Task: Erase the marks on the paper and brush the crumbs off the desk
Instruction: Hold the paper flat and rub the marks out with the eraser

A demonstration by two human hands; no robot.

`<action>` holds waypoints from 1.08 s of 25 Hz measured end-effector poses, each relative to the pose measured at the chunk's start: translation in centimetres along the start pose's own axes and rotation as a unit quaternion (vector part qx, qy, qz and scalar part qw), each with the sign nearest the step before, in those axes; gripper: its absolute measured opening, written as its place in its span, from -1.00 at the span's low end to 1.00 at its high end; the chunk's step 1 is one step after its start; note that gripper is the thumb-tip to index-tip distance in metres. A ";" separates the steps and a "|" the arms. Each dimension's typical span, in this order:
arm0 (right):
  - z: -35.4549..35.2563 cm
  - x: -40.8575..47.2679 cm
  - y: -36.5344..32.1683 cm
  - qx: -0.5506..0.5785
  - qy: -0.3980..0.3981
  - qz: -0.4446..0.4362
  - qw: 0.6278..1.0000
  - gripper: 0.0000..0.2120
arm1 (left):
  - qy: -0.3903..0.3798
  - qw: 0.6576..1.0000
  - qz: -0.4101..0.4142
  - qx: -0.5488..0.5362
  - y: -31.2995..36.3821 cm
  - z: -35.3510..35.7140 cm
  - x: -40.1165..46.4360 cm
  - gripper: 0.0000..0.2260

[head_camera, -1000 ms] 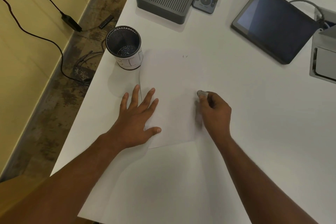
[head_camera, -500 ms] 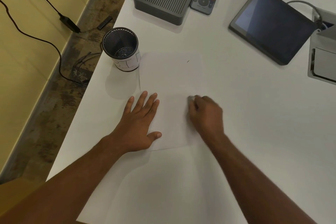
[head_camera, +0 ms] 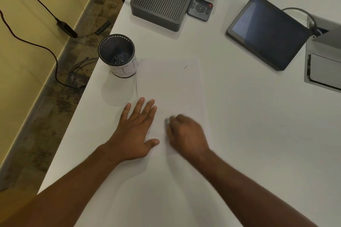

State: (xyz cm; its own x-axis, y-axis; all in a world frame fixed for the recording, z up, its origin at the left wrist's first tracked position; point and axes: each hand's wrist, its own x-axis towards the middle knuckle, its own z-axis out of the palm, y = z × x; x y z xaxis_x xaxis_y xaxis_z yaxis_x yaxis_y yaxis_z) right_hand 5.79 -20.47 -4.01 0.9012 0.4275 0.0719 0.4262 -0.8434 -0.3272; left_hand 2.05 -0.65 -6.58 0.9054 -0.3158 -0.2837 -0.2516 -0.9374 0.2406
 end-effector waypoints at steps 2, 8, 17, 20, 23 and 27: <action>-0.4 0.4 1.4 0.015 -0.020 0.008 1.000 -0.78 | 0.000 1.000 0.000 0.002 -0.1 0.1 0.0 -0.14; -0.4 1.4 0.4 0.013 0.015 0.046 0.999 -0.79 | -0.004 1.000 -0.002 0.007 0.0 0.0 0.1 -0.13; -0.5 -0.3 -0.1 0.031 -0.004 0.041 0.999 -0.77 | -0.006 1.000 -0.003 0.008 0.0 0.0 0.0 -0.13; -0.5 -1.4 1.7 0.026 -0.039 -0.003 0.999 -0.78 | -0.005 1.000 -0.002 0.015 0.0 0.1 0.0 -0.13; -2.3 2.1 6.9 -0.026 0.087 0.128 0.988 -0.69 | -0.006 1.000 -0.003 0.015 0.0 0.1 0.1 -0.13; -0.5 -1.4 0.9 0.012 0.008 0.008 1.000 -0.78 | -0.011 1.000 -0.001 0.018 0.0 0.0 0.0 -0.13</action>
State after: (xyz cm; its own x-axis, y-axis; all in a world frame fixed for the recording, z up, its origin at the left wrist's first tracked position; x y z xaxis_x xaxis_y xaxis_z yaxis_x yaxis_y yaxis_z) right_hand 4.91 -21.99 -3.98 0.9091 0.4087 0.0807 0.4098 -0.8421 -0.3507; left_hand 2.02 -0.61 -6.58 0.8984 -0.3171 -0.3039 -0.2628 -0.9425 0.2066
